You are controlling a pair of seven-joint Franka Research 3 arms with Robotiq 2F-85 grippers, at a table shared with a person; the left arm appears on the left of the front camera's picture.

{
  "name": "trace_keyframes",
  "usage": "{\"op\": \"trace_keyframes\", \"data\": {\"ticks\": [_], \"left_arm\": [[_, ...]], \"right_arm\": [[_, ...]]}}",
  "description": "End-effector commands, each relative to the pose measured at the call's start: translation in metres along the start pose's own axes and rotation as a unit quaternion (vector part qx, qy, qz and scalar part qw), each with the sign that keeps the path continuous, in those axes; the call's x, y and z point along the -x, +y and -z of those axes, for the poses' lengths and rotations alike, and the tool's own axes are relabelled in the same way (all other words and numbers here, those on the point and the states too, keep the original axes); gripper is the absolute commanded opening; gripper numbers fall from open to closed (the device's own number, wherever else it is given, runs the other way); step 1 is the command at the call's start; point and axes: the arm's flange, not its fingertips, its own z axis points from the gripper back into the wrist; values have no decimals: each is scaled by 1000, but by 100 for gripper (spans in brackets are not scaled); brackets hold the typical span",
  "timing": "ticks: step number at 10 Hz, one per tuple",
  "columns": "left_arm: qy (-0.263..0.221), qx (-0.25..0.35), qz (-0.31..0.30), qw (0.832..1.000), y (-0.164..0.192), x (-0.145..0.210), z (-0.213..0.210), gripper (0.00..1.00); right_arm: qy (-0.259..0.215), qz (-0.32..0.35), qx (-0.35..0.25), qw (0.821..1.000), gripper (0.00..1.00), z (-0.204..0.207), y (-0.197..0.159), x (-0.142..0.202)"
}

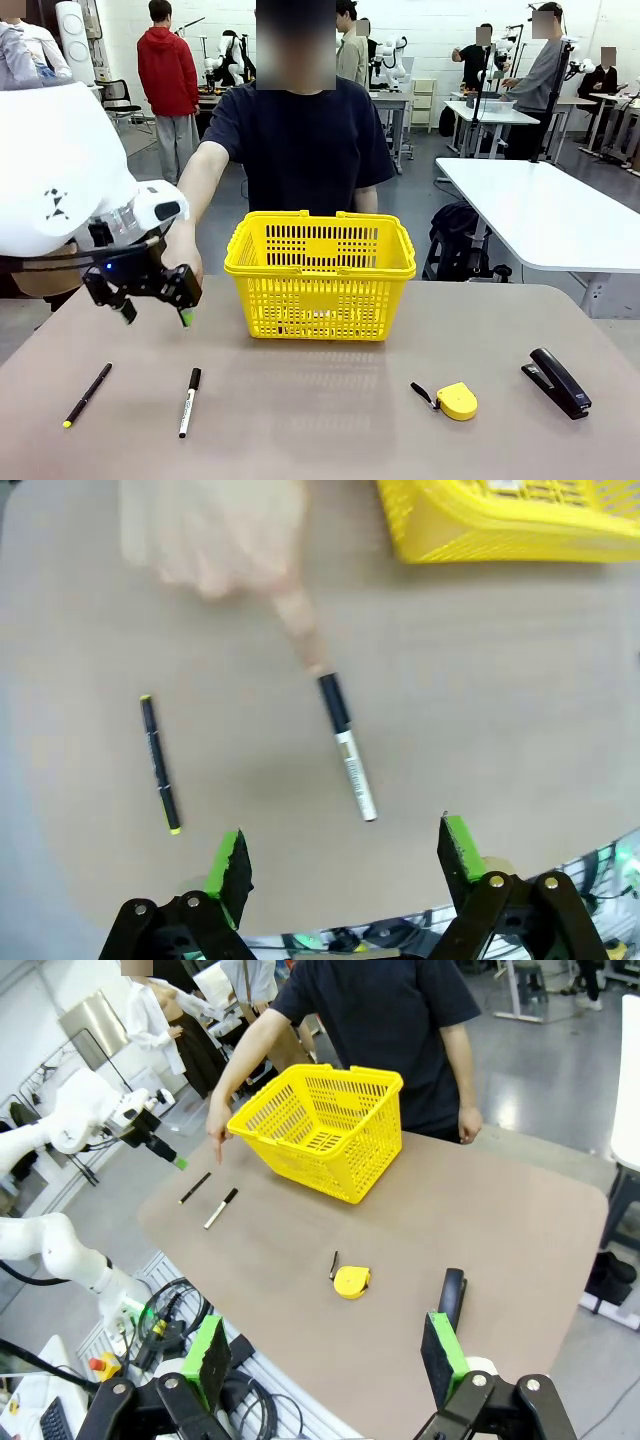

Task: Place the items the person wants into the basket.
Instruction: Pick up the item the person points to and place it in the Market Basket.

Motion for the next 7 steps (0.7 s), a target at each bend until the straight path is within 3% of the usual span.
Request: {"op": "trace_keyframes", "data": {"ticks": [1, 7], "left_arm": [[23, -33, -17, 999, 0, 5, 27, 96], [60, -55, -4, 997, -18, 7, 83, 96]], "right_arm": [[-7, -7, -10, 1000, 100, 2, -1, -1], [-7, -7, -10, 1000, 100, 2, -1, -1]]}}
